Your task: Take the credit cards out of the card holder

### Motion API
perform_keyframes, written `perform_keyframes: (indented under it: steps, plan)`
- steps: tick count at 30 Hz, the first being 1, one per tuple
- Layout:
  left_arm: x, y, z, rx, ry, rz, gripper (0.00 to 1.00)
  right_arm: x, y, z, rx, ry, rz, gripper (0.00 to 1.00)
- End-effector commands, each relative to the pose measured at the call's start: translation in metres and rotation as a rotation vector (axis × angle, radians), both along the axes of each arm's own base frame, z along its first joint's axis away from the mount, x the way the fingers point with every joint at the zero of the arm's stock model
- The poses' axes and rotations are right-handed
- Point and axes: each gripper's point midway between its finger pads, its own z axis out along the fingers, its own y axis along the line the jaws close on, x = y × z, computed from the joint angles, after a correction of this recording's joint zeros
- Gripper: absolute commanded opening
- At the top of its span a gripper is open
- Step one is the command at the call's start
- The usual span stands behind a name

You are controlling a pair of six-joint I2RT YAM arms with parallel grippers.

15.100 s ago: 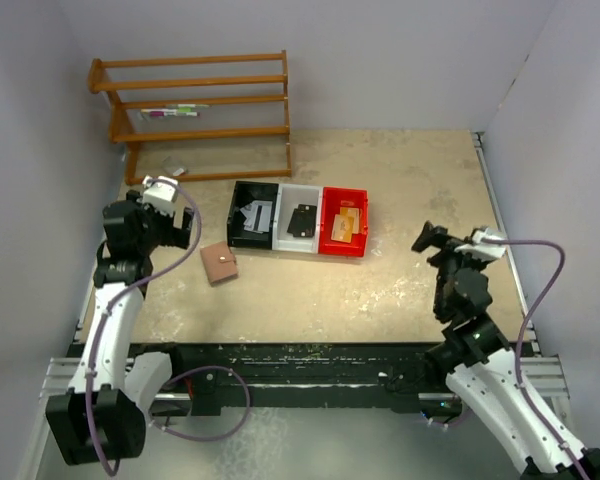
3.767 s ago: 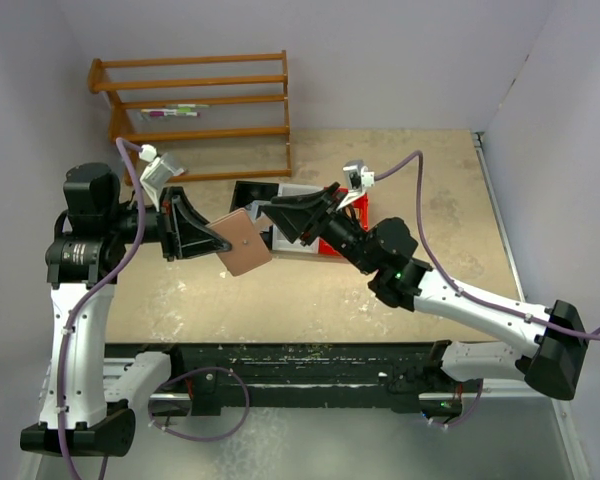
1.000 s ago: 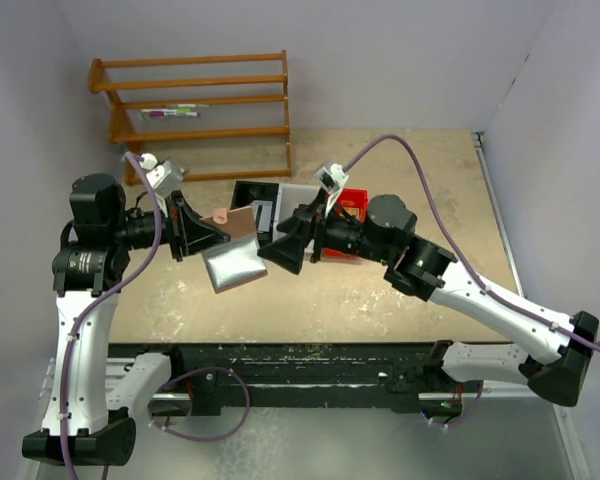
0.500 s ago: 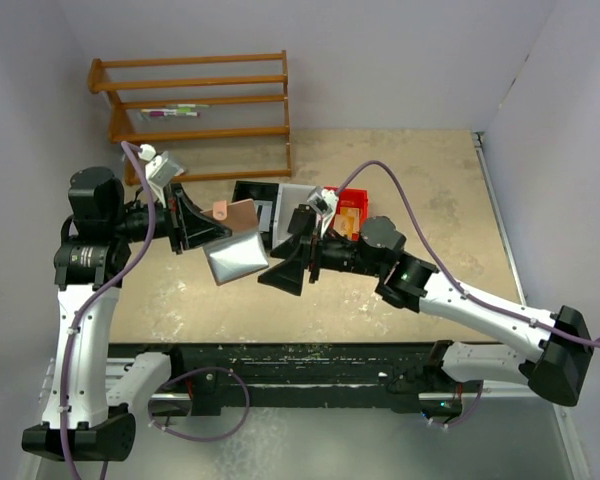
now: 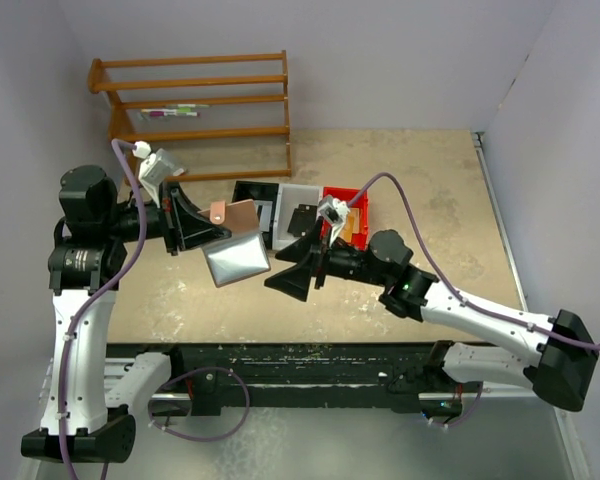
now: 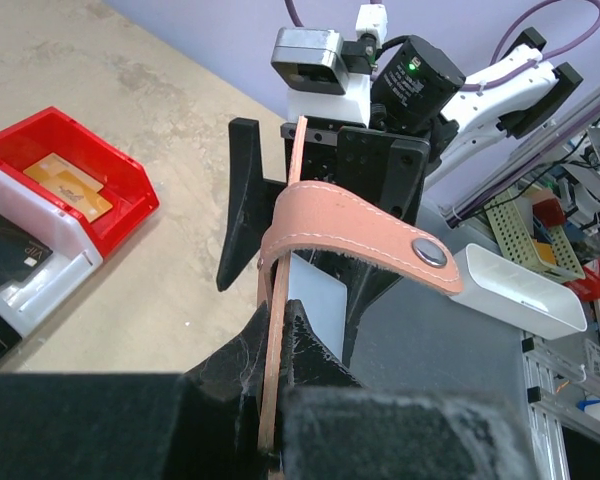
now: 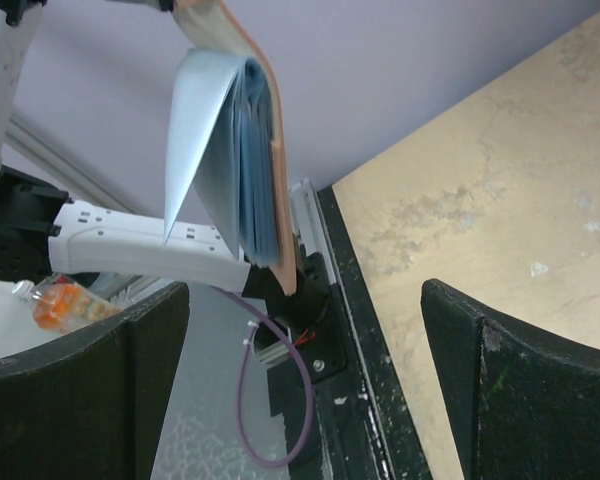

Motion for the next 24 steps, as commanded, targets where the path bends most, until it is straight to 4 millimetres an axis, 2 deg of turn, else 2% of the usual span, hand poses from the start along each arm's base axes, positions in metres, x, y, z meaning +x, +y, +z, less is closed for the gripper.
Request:
perform_keyframes:
  steps: [1,11,14,20,24]
  plan:
    - [-0.015,-0.002,0.019,-0.012,-0.063,-0.038,0.0,0.006,0.006,0.049,0.129,-0.097,-0.002,1.0]
    - [-0.018,-0.002,0.019,-0.007,-0.07,-0.044,0.0,0.016,0.017,0.073,0.21,-0.112,0.014,1.0]
    - [-0.021,-0.002,0.019,-0.006,-0.078,-0.048,0.0,0.012,0.018,0.088,0.264,-0.128,0.039,1.0]
    - [-0.022,-0.002,0.014,-0.011,-0.053,-0.067,0.0,0.006,0.032,0.103,0.316,-0.131,0.131,1.0]
    - [-0.025,-0.003,0.013,-0.009,-0.049,-0.076,0.0,0.003,0.038,0.108,0.354,-0.113,0.186,0.89]
